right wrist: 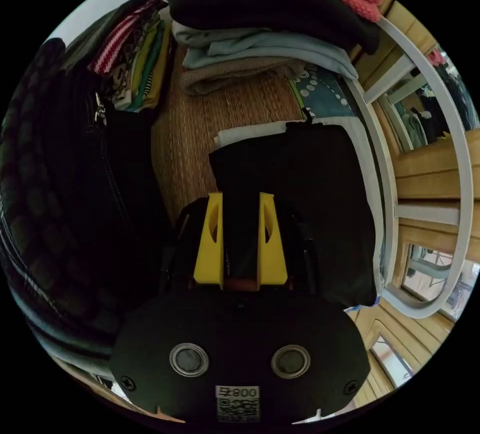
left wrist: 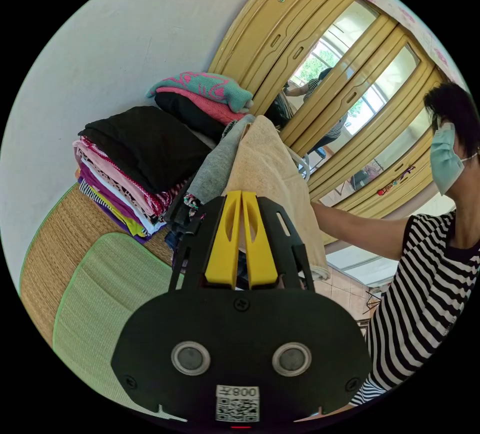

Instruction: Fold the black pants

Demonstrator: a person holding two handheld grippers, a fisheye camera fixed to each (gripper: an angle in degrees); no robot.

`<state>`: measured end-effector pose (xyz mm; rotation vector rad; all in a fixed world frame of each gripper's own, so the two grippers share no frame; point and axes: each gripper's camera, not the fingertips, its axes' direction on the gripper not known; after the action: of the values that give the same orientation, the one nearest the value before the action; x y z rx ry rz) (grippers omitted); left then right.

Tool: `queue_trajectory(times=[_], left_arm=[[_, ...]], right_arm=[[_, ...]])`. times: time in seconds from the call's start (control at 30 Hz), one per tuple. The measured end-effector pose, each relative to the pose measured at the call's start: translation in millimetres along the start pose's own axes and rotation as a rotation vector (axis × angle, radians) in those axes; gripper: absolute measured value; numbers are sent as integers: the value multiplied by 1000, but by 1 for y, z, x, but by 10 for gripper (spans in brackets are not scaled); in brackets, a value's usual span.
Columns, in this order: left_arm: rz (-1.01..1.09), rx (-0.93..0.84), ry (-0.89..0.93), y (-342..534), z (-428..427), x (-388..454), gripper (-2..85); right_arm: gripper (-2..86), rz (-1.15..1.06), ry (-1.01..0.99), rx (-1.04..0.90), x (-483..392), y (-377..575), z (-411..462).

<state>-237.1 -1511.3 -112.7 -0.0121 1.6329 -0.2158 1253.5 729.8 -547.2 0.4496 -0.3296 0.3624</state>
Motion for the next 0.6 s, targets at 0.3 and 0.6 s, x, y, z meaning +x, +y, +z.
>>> queue_trajectory(times=[0.3, 0.6], left_arm=[[-6, 6, 10, 42, -34, -17, 0], [-27, 26, 78, 98, -77, -42, 1]], right_arm=[[67, 202, -204, 211, 25, 97, -30], [41, 559, -554, 622, 75, 267, -90]])
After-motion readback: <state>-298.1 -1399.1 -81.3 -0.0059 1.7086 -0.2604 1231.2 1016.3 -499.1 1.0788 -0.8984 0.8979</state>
